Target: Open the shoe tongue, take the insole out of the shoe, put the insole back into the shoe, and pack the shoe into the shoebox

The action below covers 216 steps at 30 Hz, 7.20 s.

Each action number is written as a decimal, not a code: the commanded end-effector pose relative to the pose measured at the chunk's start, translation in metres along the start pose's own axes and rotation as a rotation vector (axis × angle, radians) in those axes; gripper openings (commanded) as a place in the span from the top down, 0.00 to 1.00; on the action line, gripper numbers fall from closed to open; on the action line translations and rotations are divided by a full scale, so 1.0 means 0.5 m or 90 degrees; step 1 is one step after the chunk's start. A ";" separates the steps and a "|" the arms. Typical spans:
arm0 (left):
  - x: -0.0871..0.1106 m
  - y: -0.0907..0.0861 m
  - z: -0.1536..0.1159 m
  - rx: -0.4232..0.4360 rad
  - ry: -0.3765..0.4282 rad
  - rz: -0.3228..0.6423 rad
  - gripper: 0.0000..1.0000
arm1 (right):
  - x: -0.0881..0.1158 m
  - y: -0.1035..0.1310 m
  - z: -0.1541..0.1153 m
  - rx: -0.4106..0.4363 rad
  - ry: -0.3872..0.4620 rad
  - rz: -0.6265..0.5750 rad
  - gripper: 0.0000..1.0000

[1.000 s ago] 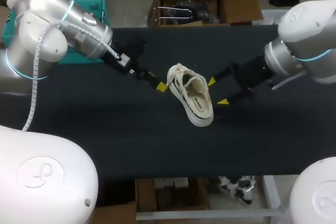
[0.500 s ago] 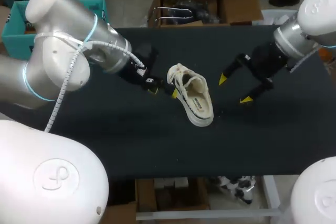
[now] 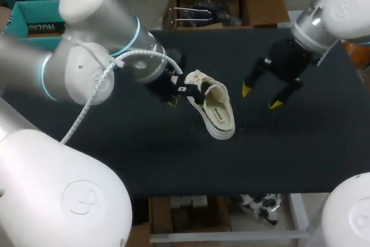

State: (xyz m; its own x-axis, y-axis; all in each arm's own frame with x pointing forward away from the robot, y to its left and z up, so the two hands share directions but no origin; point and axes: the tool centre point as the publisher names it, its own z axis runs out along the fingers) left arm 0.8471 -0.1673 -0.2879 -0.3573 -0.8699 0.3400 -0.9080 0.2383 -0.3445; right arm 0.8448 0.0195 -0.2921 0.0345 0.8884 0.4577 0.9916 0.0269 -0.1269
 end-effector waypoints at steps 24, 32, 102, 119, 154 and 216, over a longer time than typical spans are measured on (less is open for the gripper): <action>-0.013 -0.088 0.136 -0.027 -0.296 -0.322 0.20 | -0.038 -0.029 -0.063 0.004 -0.223 -0.448 0.00; -0.014 -0.110 0.157 -0.040 -0.292 -0.347 0.67 | -0.038 -0.029 -0.063 0.004 -0.223 -0.448 0.00; -0.244 -0.341 -0.348 0.152 -0.044 0.581 1.00 | -0.065 -0.005 -0.138 0.109 -0.306 -0.941 0.00; -0.602 -0.559 -0.501 0.181 -0.149 0.578 1.00 | -0.065 -0.005 -0.138 0.109 -0.306 -0.941 0.00; -0.988 -0.493 -0.316 0.071 -0.159 0.577 1.00 | -0.065 -0.005 -0.138 0.109 -0.306 -0.941 0.00; -0.719 -0.245 -0.388 -0.053 -0.324 0.544 0.00 | -0.065 -0.005 -0.138 0.109 -0.306 -0.941 0.00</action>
State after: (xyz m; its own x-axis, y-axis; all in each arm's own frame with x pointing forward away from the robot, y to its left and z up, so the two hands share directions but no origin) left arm 1.0920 0.2278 -0.1961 -0.8843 -0.4442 -0.1440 -0.4014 0.8807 -0.2515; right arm 0.8500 -0.0409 -0.2463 -0.9953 0.0843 -0.0467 0.0816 0.9951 0.0557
